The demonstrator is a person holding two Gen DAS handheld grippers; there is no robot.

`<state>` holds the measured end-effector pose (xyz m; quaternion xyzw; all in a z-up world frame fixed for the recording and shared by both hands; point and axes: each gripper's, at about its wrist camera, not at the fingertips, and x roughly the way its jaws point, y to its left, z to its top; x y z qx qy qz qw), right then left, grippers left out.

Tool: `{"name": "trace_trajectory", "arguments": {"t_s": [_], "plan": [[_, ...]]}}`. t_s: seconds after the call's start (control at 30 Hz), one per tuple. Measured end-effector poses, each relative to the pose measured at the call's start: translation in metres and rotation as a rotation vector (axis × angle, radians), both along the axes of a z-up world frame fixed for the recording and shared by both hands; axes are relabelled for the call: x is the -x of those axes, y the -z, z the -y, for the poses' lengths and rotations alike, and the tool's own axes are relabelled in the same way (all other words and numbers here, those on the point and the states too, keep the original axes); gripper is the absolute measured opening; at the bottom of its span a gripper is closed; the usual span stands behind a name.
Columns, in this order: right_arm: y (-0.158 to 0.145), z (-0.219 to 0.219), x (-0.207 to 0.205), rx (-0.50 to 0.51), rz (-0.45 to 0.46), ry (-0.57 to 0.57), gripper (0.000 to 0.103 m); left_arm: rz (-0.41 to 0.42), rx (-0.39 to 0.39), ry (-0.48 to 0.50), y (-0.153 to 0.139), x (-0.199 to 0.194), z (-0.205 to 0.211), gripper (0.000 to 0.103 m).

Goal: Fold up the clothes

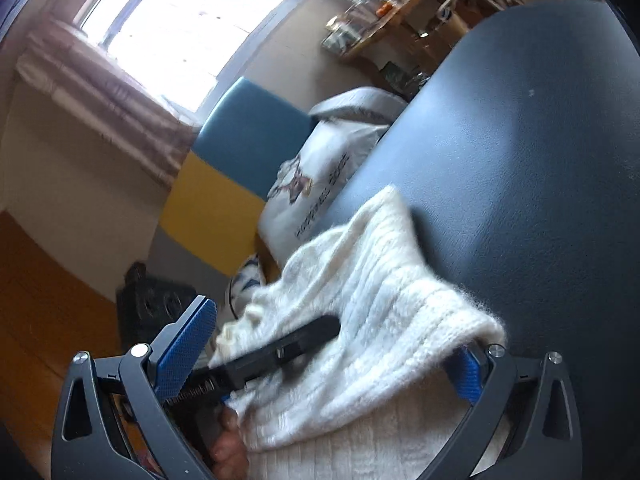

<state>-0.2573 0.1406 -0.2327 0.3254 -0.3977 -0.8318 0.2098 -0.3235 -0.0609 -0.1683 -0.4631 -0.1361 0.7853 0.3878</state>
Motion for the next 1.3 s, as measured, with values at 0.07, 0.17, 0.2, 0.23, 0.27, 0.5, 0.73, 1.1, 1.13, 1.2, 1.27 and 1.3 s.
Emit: {"name": "trace_trajectory", "arguments": {"t_s": [0.07, 0.17, 0.2, 0.23, 0.27, 0.5, 0.73, 1.1, 1.13, 1.2, 1.27, 1.3], "plan": [[-0.001, 0.0, -0.001, 0.003, -0.006, -0.009, 0.103, -0.032, 0.03, 0.048, -0.006, -0.002, -0.011, 0.024], [0.0, -0.002, -0.001, 0.011, -0.014, 0.006, 0.103, -0.023, 0.083, 0.1, -0.002, 0.004, -0.031, 0.024], [0.0, -0.003, -0.001, 0.013, -0.017, 0.011, 0.103, -0.016, 0.099, 0.104, 0.001, 0.008, -0.037, 0.024], [0.0, -0.003, 0.0, 0.015, -0.02, 0.016, 0.103, -0.007, 0.104, 0.106, 0.003, 0.012, -0.04, 0.023], [0.0, -0.004, 0.0, 0.018, -0.022, 0.022, 0.103, -0.001, 0.099, 0.101, 0.004, 0.015, -0.043, 0.023], [0.002, -0.009, -0.003, 0.044, -0.025, 0.025, 0.103, -0.037, 0.11, 0.069, 0.01, 0.011, -0.053, 0.022], [0.001, -0.027, -0.023, 0.088, 0.014, -0.023, 0.103, -0.017, 0.052, 0.012, 0.003, 0.005, -0.036, 0.022], [-0.047, 0.003, -0.025, -0.176, -0.094, -0.229, 0.103, 0.006, 0.034, -0.257, -0.002, -0.03, 0.082, 0.022], [-0.044, 0.008, -0.018, -0.19, -0.081, -0.247, 0.103, 0.009, 0.05, -0.272, 0.001, -0.034, 0.088, 0.022], [-0.028, 0.011, -0.002, -0.227, 0.001, -0.222, 0.103, 0.012, 0.068, -0.298, 0.006, -0.04, 0.1, 0.022], [-0.008, 0.008, 0.005, -0.252, 0.087, -0.194, 0.102, 0.011, 0.055, -0.313, 0.011, -0.046, 0.109, 0.022], [-0.01, 0.008, 0.001, -0.257, 0.063, -0.188, 0.102, 0.008, 0.052, -0.315, 0.012, -0.049, 0.11, 0.022]]}}
